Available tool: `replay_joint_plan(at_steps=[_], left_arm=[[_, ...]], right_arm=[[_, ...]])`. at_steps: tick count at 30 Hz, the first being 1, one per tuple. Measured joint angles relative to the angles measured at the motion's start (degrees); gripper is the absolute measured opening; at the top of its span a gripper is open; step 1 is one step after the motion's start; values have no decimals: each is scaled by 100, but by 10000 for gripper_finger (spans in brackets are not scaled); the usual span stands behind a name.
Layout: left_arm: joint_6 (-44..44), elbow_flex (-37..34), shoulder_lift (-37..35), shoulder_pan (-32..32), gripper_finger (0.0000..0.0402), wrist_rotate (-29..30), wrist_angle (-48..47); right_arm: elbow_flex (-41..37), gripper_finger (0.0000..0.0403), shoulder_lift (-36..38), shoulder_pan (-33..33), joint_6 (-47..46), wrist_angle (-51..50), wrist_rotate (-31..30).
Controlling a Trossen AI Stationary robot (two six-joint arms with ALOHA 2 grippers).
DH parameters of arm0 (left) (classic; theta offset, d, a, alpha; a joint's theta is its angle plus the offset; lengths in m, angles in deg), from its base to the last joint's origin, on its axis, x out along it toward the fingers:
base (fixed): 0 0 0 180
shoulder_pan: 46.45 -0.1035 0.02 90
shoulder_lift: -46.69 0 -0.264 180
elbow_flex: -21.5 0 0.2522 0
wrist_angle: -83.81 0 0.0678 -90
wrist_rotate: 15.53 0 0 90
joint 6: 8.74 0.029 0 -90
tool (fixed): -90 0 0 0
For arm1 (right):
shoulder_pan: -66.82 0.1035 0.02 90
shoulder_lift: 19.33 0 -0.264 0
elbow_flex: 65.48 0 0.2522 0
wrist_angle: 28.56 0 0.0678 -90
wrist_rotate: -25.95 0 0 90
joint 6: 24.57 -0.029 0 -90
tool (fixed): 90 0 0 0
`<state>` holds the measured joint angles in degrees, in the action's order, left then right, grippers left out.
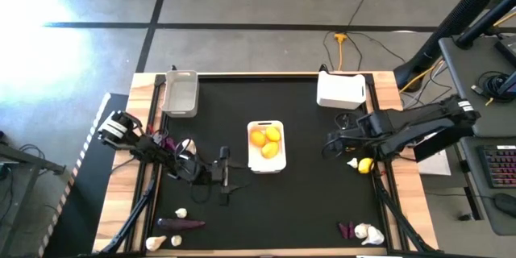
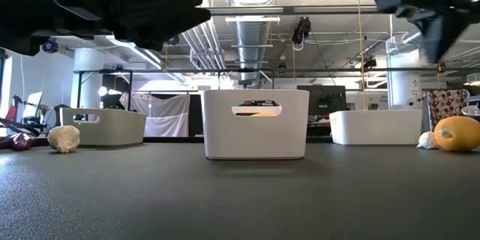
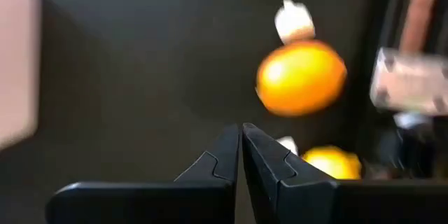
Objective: Sort produce into baskets
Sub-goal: Put the lemon into the bottom white bin
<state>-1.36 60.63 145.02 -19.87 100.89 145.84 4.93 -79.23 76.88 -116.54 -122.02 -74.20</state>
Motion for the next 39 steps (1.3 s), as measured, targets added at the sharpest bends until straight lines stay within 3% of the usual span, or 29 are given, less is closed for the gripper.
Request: replay_joint_plan(at_steps=[5,21,32,39], left_arm=[[-82,0,0,0,212,0,-4],[117,9,0,-35,212,0,-31],[120,9,0,-109,212,0,-132],[116,11,0,-136,212,0,-226]], right_arm=[[-207,13,-230,-328,460,55,945],[-262,13,-1195,-1626,3006,55,1323],[-265,13,-1792,-2133,4213,53,1514],[-265,13,-2127,-2354,4521,33,1576]])
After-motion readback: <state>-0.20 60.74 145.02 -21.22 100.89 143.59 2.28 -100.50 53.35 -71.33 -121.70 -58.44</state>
